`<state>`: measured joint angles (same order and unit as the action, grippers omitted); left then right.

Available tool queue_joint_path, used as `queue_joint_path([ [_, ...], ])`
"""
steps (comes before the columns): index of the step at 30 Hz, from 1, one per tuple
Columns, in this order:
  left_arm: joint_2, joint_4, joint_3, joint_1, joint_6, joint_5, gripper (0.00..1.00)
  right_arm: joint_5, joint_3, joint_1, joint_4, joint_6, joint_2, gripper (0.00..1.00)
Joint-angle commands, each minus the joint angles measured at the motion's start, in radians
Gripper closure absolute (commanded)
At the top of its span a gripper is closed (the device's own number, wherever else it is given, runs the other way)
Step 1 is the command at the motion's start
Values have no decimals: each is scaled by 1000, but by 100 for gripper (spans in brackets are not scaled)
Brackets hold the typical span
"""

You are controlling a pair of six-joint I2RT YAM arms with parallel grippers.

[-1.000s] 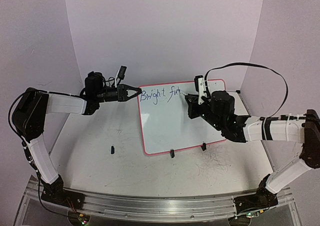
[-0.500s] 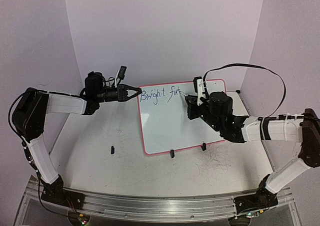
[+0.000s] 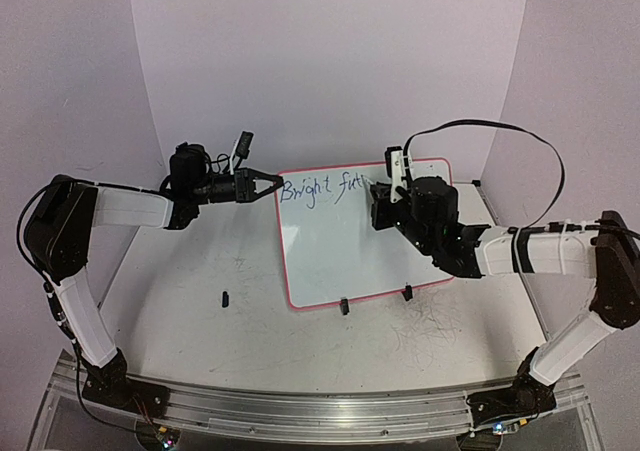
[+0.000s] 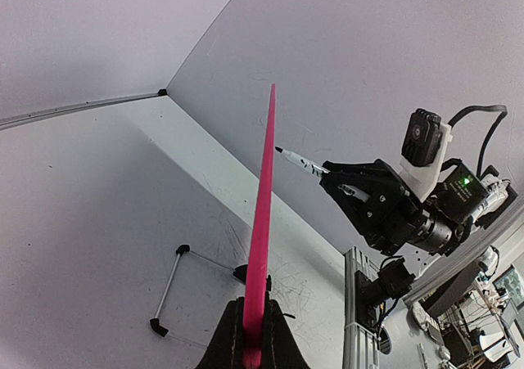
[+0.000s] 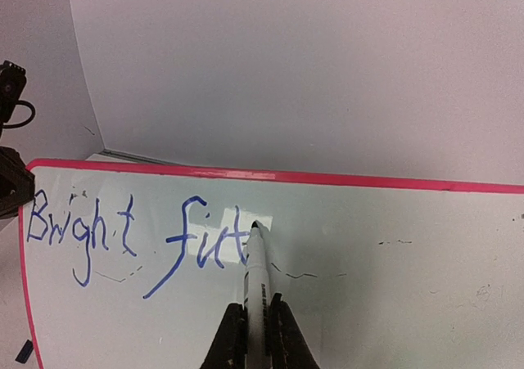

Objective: Write a sentence on the whiteboard

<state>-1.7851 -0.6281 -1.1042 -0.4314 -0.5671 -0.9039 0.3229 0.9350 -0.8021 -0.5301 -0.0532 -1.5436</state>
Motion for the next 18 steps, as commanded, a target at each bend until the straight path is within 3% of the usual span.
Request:
queue_joint_path([
  [1,2,52,-11,-49,30,-25,100,24,36,5,-21,-12,-8,100],
  [18,-1,56,-13,-53,33,-24,100,24,-1,5,3,-40,-4,100],
])
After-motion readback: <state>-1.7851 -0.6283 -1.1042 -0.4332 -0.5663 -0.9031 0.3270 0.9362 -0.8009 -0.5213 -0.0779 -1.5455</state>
